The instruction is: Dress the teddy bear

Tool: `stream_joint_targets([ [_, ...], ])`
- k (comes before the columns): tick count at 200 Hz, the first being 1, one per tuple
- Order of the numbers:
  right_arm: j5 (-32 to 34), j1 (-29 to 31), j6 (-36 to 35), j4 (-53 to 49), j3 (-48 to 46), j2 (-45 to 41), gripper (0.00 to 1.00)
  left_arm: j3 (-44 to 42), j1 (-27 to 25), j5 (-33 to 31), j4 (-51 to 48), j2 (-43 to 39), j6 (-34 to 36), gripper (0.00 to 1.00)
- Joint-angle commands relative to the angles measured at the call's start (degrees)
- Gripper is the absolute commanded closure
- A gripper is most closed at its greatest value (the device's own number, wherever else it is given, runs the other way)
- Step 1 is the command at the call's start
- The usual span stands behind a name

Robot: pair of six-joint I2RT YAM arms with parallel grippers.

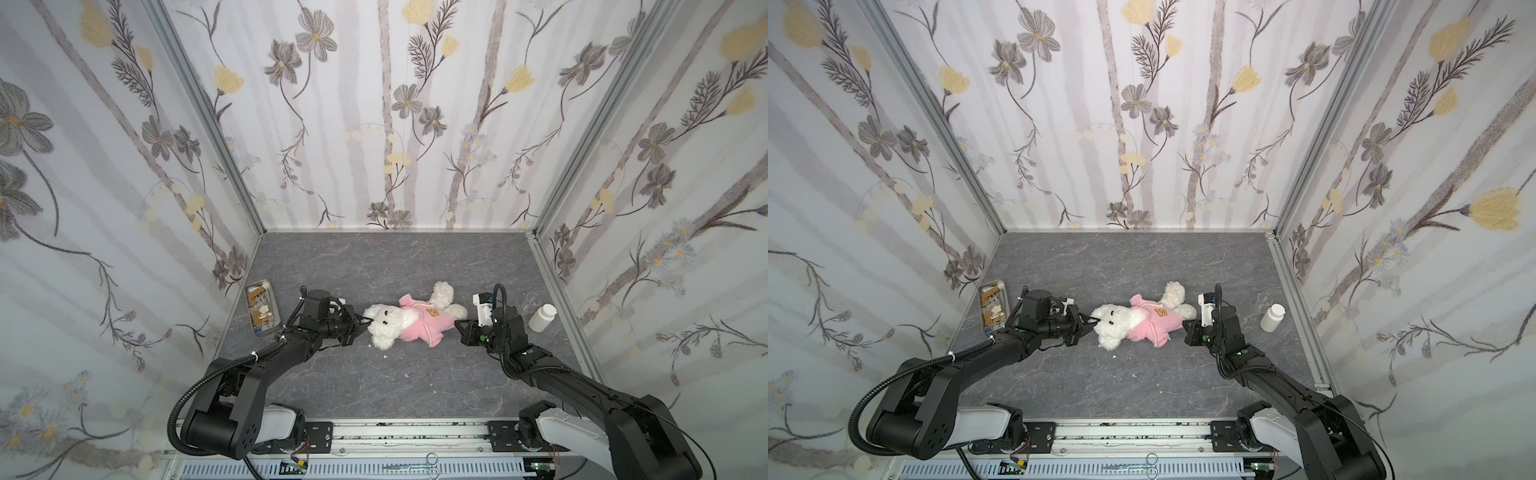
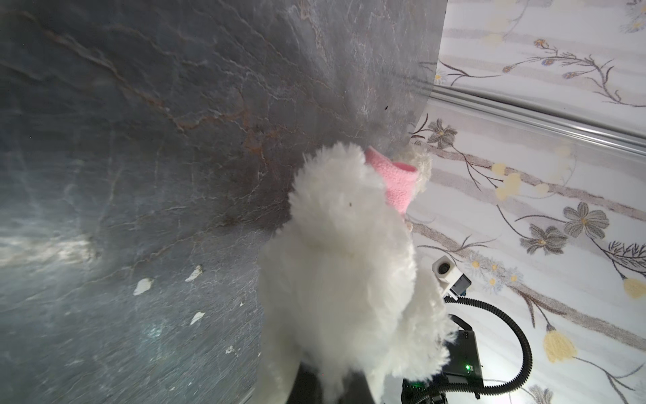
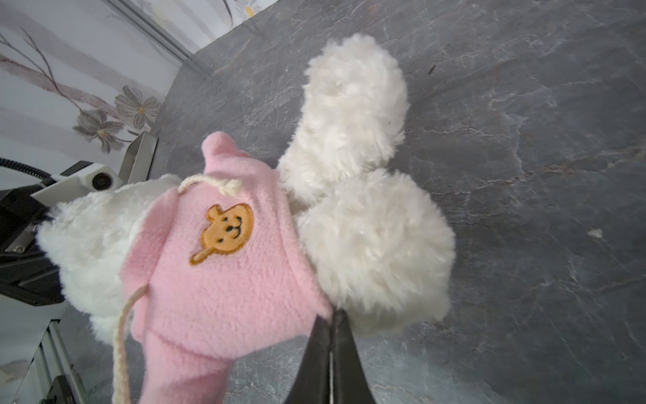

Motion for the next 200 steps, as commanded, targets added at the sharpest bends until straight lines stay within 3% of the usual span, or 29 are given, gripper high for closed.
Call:
stream_joint_targets([
  [1,7.0,3.2,-6.8,-0.1,4.2,1.3,1.00,1.6,-0.4,-1.2,2.5,0.7,-2.4,1.00],
  [30,17.0,4.5,-8.4,-8.8,10.4,5.8,1.00,1.7,-0.9,0.3,2.4,2.4,-2.0,1.00],
  [62,19.7,3.4,-6.9,-10.9,10.8,6.9,1.00,2.9,-0.4,-1.2,-2.5,3.0,3.3,1.00],
  [110,15.7,-1.9,-5.1,-9.9,8.2,6.0,1.00,4.1,1.0,-3.0,-8.0,3.8,10.3,1.00],
  [127,10.1,-1.9,-6.3,-7.3,7.6,6.1,1.00,5.4,0.2,-2.5,-8.1,4.8,13.6,1.00],
  [141,6.2,-1.9,-6.9,-5.1,6.3,4.4,0.91,6.7,-0.8,-2.0,-7.9,5.4,16.1,1.00],
  [163,1.0,-2.5,-9.6,-5.5,6.4,1.0,0.65,10.2,-3.2,-3.1,-7.7,4.3,23.3,1.00],
  [200,1.8,-3.7,-9.3,-7.3,8.7,-7.1,0.53,16.7,-6.5,-4.9,-7.3,3.6,34.9,1.00],
])
